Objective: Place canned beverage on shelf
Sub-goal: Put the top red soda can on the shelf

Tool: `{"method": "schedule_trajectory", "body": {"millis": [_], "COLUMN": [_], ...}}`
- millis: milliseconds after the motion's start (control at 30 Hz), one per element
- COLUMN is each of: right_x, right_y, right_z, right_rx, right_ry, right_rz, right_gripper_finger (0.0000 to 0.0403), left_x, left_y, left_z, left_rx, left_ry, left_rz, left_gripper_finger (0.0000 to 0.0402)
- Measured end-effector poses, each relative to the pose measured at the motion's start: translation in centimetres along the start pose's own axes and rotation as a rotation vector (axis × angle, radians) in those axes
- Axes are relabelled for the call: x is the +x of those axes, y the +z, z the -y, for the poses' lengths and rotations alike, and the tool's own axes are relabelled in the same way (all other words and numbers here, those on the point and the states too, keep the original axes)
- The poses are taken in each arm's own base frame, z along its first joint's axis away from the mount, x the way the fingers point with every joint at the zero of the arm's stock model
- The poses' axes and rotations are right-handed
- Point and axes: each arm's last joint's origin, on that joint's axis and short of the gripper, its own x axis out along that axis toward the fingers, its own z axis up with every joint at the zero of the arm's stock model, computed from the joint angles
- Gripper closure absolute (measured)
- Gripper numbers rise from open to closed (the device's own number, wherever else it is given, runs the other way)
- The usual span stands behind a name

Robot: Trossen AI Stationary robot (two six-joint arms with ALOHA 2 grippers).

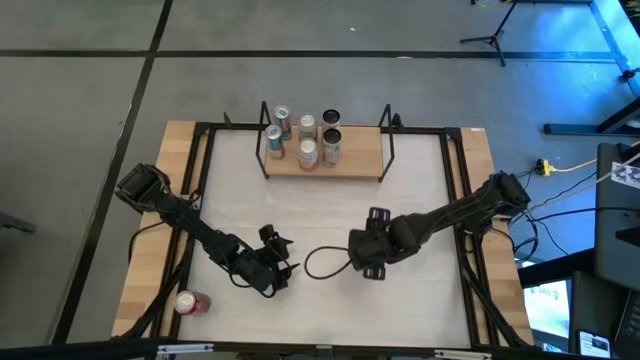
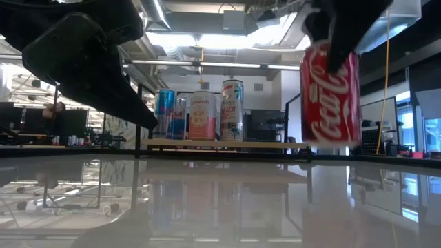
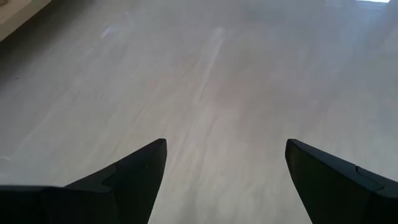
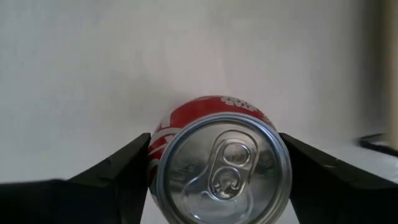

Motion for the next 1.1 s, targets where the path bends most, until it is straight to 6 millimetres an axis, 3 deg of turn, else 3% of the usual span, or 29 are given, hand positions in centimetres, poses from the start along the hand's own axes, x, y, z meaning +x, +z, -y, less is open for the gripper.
{"method": "schedule_trajectory", "body": {"millis": [200,433,667,1100], "right_x": [-4.1,-7.0,-6.3,-4.4], "right_y": [1.7,3.9,5.0,4.6], "right_z": [2.4,7.8,15.0,26.7], "right_rx": [-0.025,-0.024,0.022,0.129], "right_ry": [-0.102,-0.163,-0.228,-0.212], "right_rz": [0.037,0.066,0.032,0.092], "right_gripper_finger": [0.0115,0.0115,0.0115,0.0115], "left_x": [0.0,0.0,0.0,0.0], "left_y": [0.0,0.0,0.0,0.0], "left_z": [0.0,0.0,0.0,0.0], "left_rx": [0.014,0.022,0.047,0.048], "left_ry": [0.001,0.001,-0.003,-0.001], "left_rz": [0.001,0.002,-0.002,-0.003], "left_gripper_finger": [0.0083,0.0083,0.0083,0.0083]}}
